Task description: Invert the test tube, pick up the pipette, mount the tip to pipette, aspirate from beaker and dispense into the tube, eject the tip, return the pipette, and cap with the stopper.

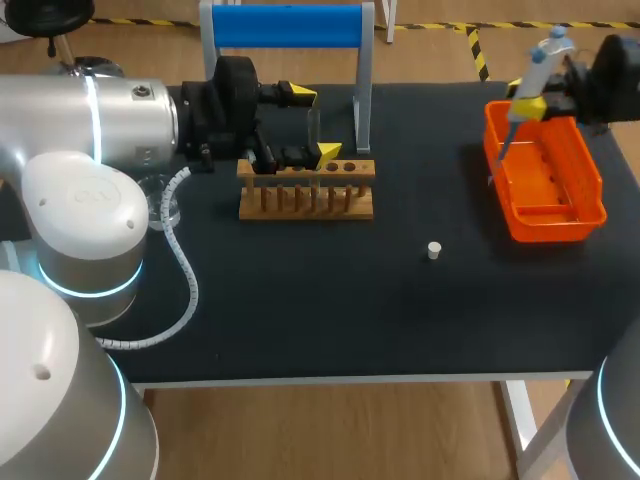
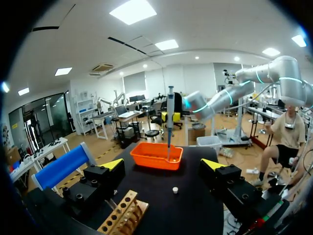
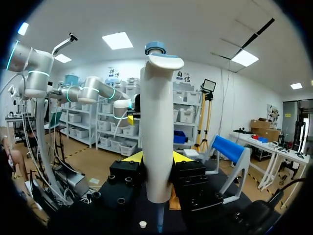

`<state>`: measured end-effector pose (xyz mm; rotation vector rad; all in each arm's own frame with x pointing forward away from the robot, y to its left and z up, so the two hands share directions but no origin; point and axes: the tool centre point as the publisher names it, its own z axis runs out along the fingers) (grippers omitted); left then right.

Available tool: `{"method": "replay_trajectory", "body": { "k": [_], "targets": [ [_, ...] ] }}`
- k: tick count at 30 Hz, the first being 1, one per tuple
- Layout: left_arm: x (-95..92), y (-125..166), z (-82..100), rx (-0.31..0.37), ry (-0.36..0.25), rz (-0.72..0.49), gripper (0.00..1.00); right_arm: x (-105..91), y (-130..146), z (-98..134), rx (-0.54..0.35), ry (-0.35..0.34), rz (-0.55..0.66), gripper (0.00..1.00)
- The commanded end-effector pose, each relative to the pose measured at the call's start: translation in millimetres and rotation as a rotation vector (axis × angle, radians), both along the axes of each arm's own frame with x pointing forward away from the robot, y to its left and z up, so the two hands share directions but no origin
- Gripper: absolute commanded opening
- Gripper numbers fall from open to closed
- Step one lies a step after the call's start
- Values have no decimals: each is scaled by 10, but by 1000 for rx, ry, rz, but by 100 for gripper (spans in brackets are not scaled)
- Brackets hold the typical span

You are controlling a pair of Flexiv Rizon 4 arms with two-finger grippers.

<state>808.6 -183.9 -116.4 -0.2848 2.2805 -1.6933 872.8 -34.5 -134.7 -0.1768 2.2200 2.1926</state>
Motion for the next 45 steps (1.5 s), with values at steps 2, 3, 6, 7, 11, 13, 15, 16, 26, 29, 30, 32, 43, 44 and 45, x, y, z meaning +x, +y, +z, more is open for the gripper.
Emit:
{"method": "replay_trajectory", "body": {
  "k": [2,3,6,7,11,13,15,16,26,29,30,32,43,44,45],
  "targets": [
    [-5,10,-6,-2,-1,-1,100,59,-312,42,-3,2,3,0],
    [-5,10,-6,-2,-1,-1,100,71,-345,41,-1,2,4,0],
    [-5,10,-6,-2,-1,-1,100,103,-445,31,5,3,-4,0],
    [-5,10,-6,-2,-1,-1,100,112,-479,27,7,3,-4,0],
    [-5,10,-6,-2,-1,-1,100,150,-621,1,9,9,-9,0],
    [-5,10,-6,-2,-1,-1,100,159,-691,-11,9,12,-12,0],
    [-5,10,-6,-2,-1,-1,100,169,-763,-22,4,16,-16,0],
    [-5,10,-6,-2,-1,-1,100,175,-797,-27,2,18,-16,0],
    [-5,10,-6,-2,-1,-1,100,304,-1061,-171,0,49,-15,0],
    [-5,10,-6,-2,-1,-1,100,345,-1111,-228,9,55,-16,0],
    [-5,10,-6,-2,-1,-1,100,351,-1123,-245,10,56,-16,0],
    [-5,10,-6,-2,-1,-1,100,377,-1156,-281,13,57,-18,0],
    [-5,10,-6,-2,-1,-1,100,420,-1239,-404,4,80,-17,0],
    [-5,10,-6,-2,-1,-1,100,421,-1240,-404,2,80,-17,0],
    [-5,10,-6,-2,-1,-1,100,422,-1245,-401,0,80,-17,0]
  ]
}}
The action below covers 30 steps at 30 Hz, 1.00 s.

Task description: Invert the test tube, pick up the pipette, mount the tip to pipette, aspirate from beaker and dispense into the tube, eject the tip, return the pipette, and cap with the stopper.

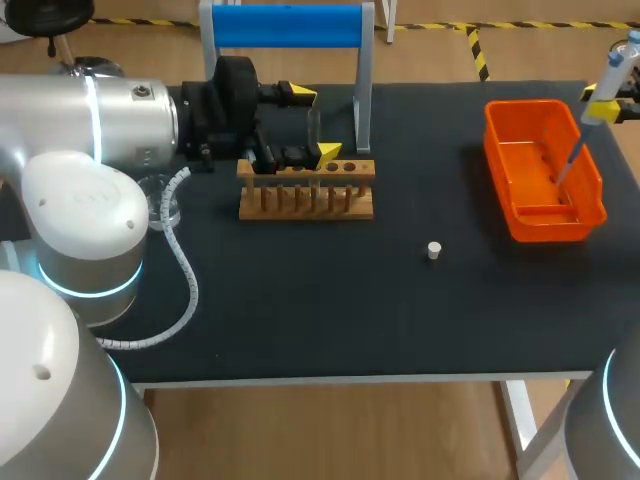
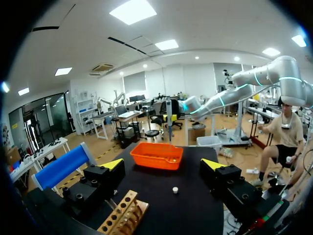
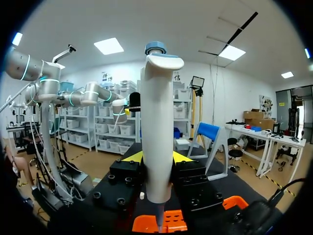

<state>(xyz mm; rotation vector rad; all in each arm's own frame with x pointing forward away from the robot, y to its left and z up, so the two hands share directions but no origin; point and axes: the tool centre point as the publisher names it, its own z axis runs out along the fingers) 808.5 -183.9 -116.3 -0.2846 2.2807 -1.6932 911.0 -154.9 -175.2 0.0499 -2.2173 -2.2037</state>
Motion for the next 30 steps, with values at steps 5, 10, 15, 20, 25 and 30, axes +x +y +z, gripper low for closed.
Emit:
{"method": "replay_trajectory", "body": {
  "k": [5,10,15,20,25,30],
  "targets": [
    [-4,11,-7,-3,-2,-1,100,32,-39,15,-14,-17,26,0],
    [-4,11,-7,-3,-2,-1,100,32,-39,15,-14,-17,26,0],
    [-4,11,-7,-3,-2,-1,100,32,-39,15,-14,-17,26,0],
    [-4,11,-7,-3,-2,-1,100,32,-39,15,-14,-17,26,0],
    [-4,11,-7,-3,-2,-1,100,32,-39,15,-14,-17,26,0],
    [-4,11,-7,-3,-2,-1,100,32,-39,15,-14,-17,26,0]
  ]
}}
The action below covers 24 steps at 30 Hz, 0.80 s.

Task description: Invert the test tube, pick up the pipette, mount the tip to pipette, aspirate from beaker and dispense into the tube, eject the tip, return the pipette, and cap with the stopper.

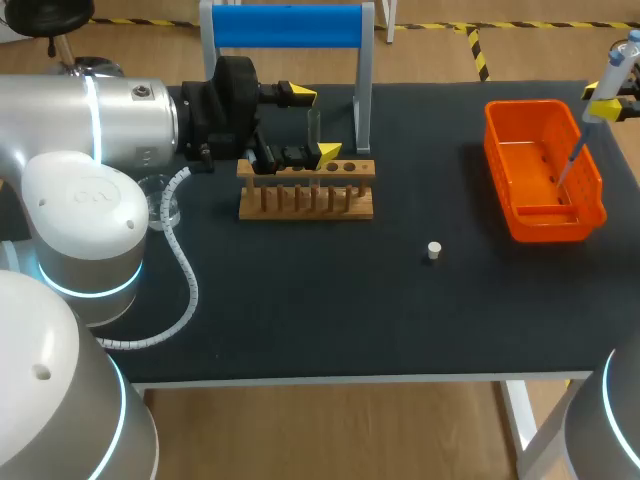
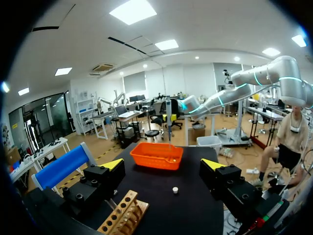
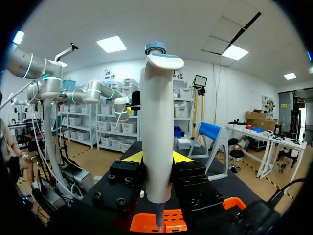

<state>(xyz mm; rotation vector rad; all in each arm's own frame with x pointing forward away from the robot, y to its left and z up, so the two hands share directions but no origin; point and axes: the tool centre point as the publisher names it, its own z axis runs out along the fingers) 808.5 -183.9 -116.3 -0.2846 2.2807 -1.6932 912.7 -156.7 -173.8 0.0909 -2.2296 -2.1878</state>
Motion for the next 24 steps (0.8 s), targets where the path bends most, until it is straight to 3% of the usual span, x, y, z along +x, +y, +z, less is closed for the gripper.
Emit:
{"method": "replay_trajectory", "body": {
  "k": [1,10,24],
  "targets": [
    [-4,11,-7,-3,-2,-1,100,16,-21,2,-1,1,6,0],
    [-4,11,-7,-3,-2,-1,100,16,-21,2,-1,1,6,0],
    [141,-824,141,52,3,4,100,16,-21,2,-1,1,6,0]
  ]
}}
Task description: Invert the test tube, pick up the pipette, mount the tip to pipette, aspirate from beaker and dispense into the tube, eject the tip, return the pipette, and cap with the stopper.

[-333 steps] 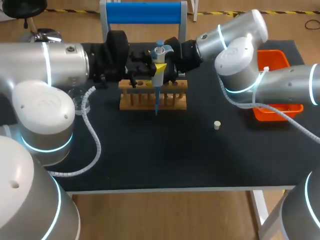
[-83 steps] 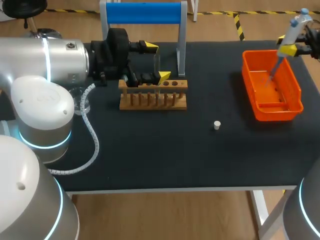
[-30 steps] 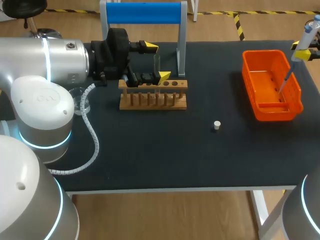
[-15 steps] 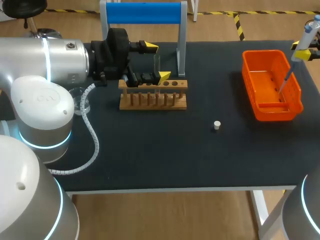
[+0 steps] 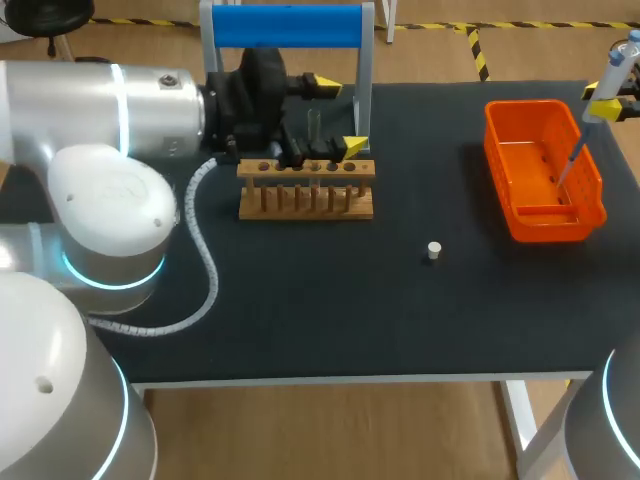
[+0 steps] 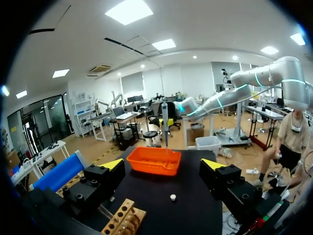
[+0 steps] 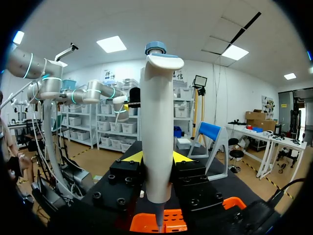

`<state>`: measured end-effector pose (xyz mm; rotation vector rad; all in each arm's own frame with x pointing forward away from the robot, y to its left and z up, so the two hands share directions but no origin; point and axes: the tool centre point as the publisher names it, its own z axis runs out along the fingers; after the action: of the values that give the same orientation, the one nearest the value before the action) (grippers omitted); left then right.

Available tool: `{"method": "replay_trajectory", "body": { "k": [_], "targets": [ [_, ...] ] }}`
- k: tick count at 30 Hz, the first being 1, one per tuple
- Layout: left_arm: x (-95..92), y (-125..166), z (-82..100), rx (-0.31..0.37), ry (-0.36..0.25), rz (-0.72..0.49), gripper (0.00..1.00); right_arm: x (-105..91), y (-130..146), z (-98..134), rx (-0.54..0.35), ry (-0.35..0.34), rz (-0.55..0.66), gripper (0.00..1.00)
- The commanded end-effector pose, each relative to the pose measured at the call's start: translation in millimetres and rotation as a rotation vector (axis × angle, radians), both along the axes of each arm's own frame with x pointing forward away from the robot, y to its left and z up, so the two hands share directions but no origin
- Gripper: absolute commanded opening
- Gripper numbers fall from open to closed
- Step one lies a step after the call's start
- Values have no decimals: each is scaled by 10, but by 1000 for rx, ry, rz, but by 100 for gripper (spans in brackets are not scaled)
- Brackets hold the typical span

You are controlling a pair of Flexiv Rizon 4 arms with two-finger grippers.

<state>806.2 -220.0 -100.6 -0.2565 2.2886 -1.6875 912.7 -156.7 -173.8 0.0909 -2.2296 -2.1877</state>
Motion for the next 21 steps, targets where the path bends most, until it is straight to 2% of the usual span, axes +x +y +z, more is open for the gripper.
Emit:
{"method": "replay_trajectory", "body": {
  "k": [1,8,15,21],
  "targets": [
    [187,-544,-8,49,15,24,100,16,-20,2,-1,1,6,0],
    [294,-996,27,50,24,30,100,16,-20,2,-1,1,6,0],
    [368,-1478,53,44,29,-20,100,16,-20,2,-1,1,6,0],
    [432,-1778,80,44,31,-41,100,16,-20,2,-1,1,6,0]
  ]
}}
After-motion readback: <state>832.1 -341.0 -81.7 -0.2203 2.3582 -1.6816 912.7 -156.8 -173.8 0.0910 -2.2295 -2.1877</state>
